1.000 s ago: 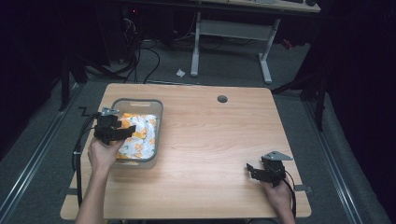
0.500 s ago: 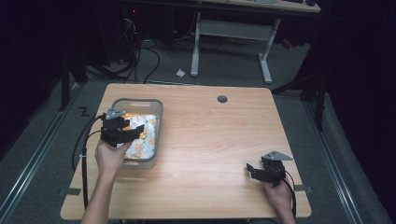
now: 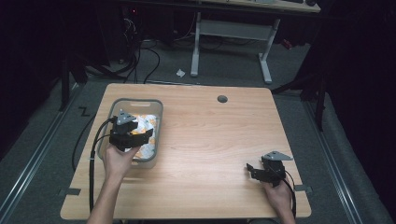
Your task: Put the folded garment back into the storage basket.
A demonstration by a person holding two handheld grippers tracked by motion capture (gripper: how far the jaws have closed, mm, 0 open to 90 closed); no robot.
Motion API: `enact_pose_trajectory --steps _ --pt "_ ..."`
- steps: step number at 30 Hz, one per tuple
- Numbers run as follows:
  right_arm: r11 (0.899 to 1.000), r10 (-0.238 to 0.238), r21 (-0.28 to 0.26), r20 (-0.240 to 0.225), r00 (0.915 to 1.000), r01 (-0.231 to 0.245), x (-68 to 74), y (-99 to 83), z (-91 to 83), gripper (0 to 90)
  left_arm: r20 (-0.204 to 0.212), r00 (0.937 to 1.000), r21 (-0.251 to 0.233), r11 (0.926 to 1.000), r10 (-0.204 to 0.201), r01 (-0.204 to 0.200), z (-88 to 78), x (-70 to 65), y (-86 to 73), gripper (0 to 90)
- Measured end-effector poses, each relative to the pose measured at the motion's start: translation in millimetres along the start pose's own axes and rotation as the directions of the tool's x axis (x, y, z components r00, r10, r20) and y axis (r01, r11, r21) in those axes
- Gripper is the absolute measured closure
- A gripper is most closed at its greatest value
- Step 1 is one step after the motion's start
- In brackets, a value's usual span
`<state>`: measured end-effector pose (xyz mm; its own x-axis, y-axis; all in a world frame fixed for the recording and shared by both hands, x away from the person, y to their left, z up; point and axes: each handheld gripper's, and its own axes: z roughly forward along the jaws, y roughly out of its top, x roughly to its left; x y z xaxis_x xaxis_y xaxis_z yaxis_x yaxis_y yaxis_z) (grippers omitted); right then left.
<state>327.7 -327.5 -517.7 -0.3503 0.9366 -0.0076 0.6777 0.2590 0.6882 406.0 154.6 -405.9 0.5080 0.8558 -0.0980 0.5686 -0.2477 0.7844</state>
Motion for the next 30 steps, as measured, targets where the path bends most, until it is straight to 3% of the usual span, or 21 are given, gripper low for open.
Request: enact_pose_trajectory --steps 7,13,21,30 --pt "1.000 -0.002 0.000 0.000 1.0000 0.002 -0.1 0.0 0.0 26.3 0.000 0.9998 -0.011 0.9998 0.019 -0.019 0.7 -10.4 1.2 35.0" --pt "1.000 -0.002 -0.001 0.000 1.0000 0.002 -0.2 0.0 0.0 26.3 0.025 0.9992 -0.020 0.9994 0.030 -0.030 2.1 -20.7 1.2 35.2" --pt "1.000 -0.002 0.000 0.000 1.0000 0.002 -0.1 0.0 0.0 26.3 0.029 0.9993 -0.031 0.9993 0.021 -0.021 6.5 -28.9 -0.8 35.7" --pt "1.000 -0.002 -0.001 0.000 1.0000 0.002 -0.2 0.0 0.0 26.3 0.080 0.9967 -0.017 0.9998 0.012 -0.010 13.1 -44.8 -3.4 36.5"
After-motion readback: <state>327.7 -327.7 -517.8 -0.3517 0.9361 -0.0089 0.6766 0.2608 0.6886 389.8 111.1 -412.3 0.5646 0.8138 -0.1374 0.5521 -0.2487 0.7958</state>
